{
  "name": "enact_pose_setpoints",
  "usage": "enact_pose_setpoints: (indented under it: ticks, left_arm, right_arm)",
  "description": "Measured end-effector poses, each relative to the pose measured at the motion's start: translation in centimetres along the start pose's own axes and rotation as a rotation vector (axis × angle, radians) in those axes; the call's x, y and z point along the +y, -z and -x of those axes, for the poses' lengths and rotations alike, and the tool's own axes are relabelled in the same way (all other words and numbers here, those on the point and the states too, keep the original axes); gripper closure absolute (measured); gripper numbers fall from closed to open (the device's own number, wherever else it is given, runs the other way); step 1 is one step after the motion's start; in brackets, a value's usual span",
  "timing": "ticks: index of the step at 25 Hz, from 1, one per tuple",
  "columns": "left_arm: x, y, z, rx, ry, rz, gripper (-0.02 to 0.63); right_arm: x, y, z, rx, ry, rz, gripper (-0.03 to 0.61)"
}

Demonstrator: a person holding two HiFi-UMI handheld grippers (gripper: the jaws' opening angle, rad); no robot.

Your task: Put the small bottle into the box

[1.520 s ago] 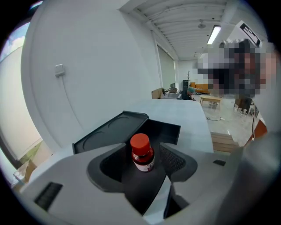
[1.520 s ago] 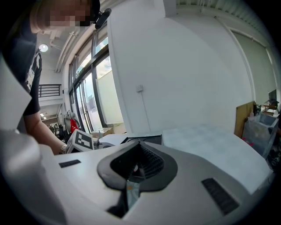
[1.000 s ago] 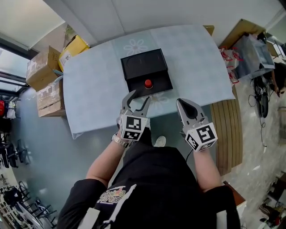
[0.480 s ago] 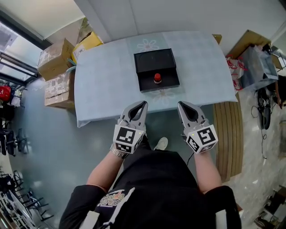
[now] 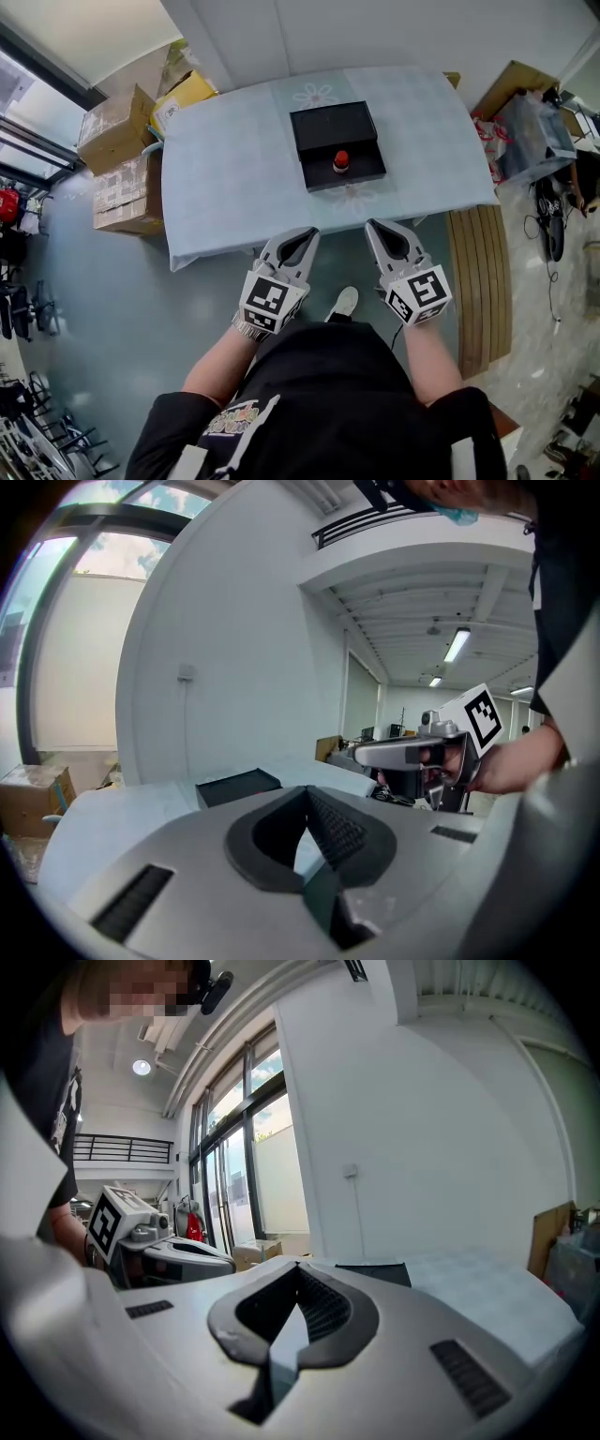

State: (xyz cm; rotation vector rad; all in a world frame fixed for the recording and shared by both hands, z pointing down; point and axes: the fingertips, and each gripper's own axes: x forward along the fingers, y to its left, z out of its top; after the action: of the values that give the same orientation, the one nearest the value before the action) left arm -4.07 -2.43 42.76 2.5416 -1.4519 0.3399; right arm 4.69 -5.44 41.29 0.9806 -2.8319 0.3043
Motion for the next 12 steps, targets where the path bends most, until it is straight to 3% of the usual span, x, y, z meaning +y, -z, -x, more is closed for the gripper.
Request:
enact_pose_setpoints:
  ticks: [12]
  left_arm:
    - [3.5,0.3,5.8,-0.026,0.149,-0.053,0.606]
  right_arm:
    - [7.6,-0.1,-1.7,-0.016,0.129,-0.018,0.571]
